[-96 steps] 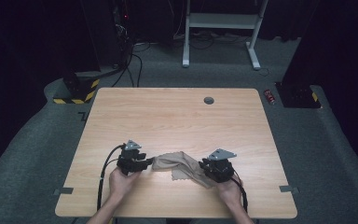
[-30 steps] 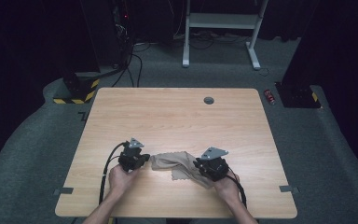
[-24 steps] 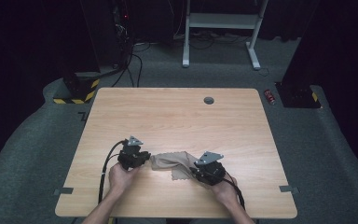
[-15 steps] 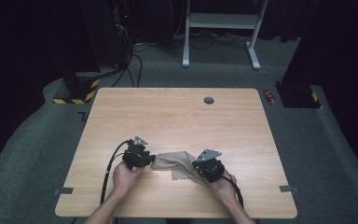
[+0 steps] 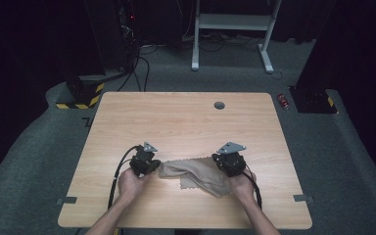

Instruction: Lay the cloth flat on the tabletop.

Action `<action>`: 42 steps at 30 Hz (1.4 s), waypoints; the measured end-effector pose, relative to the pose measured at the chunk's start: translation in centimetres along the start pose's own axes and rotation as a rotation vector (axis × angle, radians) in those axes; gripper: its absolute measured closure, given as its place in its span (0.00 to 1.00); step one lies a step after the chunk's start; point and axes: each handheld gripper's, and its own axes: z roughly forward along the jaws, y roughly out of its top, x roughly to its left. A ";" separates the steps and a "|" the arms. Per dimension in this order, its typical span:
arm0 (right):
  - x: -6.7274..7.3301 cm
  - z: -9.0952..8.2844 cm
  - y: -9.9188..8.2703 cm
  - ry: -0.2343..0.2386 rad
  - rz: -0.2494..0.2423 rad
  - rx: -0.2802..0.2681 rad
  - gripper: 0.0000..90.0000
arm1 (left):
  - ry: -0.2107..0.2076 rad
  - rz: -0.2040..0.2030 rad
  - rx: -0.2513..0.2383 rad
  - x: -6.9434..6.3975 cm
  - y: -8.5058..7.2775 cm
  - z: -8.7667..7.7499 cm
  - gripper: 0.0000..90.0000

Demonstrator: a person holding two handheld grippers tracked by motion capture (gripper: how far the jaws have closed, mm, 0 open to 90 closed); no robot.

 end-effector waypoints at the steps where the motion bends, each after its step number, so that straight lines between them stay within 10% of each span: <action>1: -0.3 -0.1 0.2 -0.005 0.000 -0.006 0.99 | 0.001 0.004 0.001 0.0 0.1 0.0 1.00; 18: -3.1 0.7 1.3 -0.064 0.063 -0.008 0.99 | 0.034 -0.004 -0.109 2.1 4.0 -0.8 1.00; 36: -6.9 5.5 -0.3 -0.169 0.208 0.102 0.99 | 0.096 -0.015 -0.061 2.3 8.1 4.6 1.00; 42: -7.0 6.1 0.4 -0.205 0.152 0.156 0.98 | 0.075 -0.052 -0.041 2.7 8.0 5.4 1.00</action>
